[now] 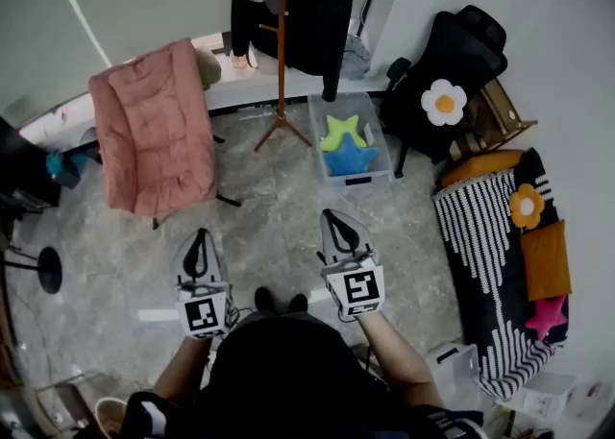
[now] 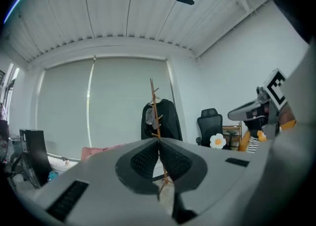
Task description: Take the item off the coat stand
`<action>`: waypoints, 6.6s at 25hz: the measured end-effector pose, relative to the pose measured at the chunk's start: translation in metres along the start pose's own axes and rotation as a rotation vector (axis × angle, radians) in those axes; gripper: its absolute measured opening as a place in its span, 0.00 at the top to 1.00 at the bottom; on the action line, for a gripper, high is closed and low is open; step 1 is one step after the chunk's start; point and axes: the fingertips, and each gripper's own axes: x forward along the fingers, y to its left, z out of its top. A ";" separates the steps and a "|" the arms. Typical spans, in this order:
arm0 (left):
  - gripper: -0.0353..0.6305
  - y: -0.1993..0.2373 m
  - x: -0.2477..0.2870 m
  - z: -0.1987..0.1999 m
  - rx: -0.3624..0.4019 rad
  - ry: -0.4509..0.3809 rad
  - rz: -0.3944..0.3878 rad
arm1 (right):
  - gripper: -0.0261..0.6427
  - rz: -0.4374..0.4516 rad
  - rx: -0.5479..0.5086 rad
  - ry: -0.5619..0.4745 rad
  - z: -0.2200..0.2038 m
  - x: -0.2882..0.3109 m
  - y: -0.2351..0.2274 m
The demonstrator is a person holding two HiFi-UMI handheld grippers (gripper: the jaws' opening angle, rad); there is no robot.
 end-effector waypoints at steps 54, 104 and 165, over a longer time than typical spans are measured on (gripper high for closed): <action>0.49 -0.041 0.055 0.001 -0.011 -0.019 -0.166 | 0.93 0.026 0.020 -0.012 -0.008 0.008 -0.016; 0.49 0.037 0.581 0.082 0.009 -0.130 -0.285 | 0.93 0.060 -0.029 -0.053 0.070 0.410 -0.206; 0.88 0.112 0.914 0.097 0.208 -0.063 -0.352 | 0.93 0.194 -0.036 -0.104 0.120 0.600 -0.272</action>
